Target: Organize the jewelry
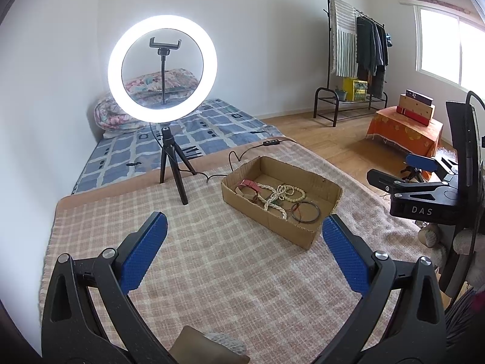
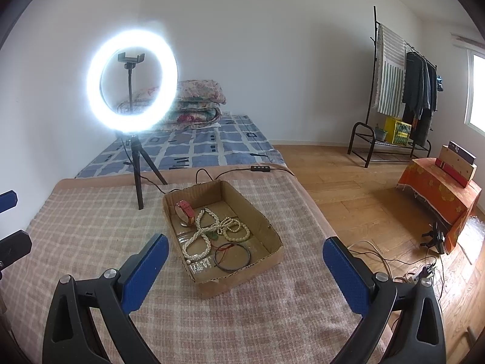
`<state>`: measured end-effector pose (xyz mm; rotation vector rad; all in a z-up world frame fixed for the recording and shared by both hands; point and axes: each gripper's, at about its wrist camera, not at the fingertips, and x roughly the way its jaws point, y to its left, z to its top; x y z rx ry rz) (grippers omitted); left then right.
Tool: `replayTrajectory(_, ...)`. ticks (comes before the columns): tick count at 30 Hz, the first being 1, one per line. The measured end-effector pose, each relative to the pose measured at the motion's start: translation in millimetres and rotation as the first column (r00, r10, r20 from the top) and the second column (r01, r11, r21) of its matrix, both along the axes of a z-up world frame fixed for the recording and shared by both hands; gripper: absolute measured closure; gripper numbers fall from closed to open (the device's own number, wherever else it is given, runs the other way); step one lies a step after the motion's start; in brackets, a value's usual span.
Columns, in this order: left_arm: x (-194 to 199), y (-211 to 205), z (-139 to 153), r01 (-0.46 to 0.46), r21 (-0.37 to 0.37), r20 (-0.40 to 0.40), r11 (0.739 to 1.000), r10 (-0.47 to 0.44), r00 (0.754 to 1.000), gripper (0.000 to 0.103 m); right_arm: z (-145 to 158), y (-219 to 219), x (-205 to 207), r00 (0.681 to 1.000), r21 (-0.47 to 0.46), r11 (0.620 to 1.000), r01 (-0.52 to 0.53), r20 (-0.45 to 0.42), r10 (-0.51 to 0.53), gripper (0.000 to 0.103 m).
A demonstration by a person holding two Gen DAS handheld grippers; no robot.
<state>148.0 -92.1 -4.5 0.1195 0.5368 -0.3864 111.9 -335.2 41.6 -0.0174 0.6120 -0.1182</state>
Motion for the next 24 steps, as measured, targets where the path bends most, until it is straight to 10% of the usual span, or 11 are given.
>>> replayTrajectory(24,-3.3,-1.0,1.7,-0.029,0.009,0.01,1.0,0.028,1.0,0.0,-5.8,7.0,2.4,1.0,-0.022,1.0,-0.011,-0.029,0.011,0.0)
